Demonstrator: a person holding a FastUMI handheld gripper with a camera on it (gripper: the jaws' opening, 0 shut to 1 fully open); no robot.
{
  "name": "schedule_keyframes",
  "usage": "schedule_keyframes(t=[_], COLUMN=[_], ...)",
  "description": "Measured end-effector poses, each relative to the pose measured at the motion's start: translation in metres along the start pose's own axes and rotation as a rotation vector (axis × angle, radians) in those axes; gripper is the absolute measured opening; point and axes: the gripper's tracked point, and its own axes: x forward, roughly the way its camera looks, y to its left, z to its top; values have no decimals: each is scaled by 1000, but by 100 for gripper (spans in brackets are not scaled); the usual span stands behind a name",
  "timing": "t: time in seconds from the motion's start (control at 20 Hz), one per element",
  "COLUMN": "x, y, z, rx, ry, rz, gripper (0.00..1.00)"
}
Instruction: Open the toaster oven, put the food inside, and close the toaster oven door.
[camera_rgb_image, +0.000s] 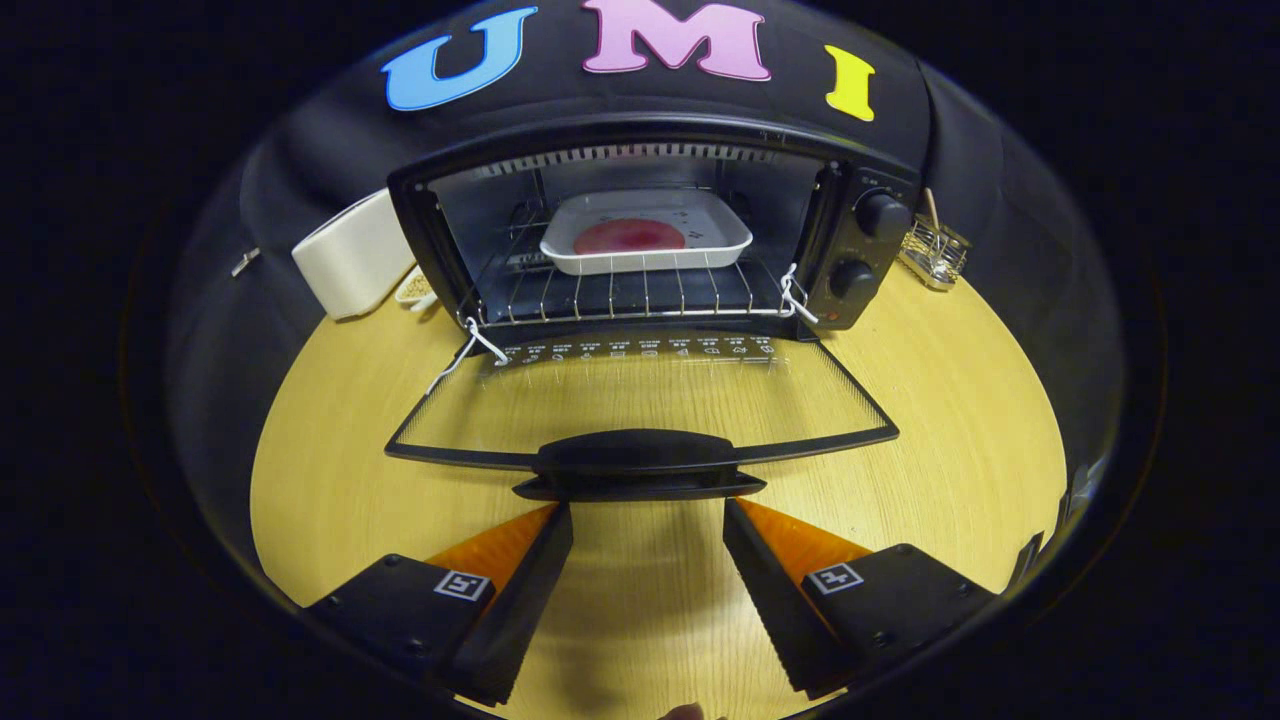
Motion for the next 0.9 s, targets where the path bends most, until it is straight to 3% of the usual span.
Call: schedule_keyframes(t=[0.9], x=[-55], y=[-9], z=[117], rx=[18], ry=[-296], rz=[38], gripper=[99])
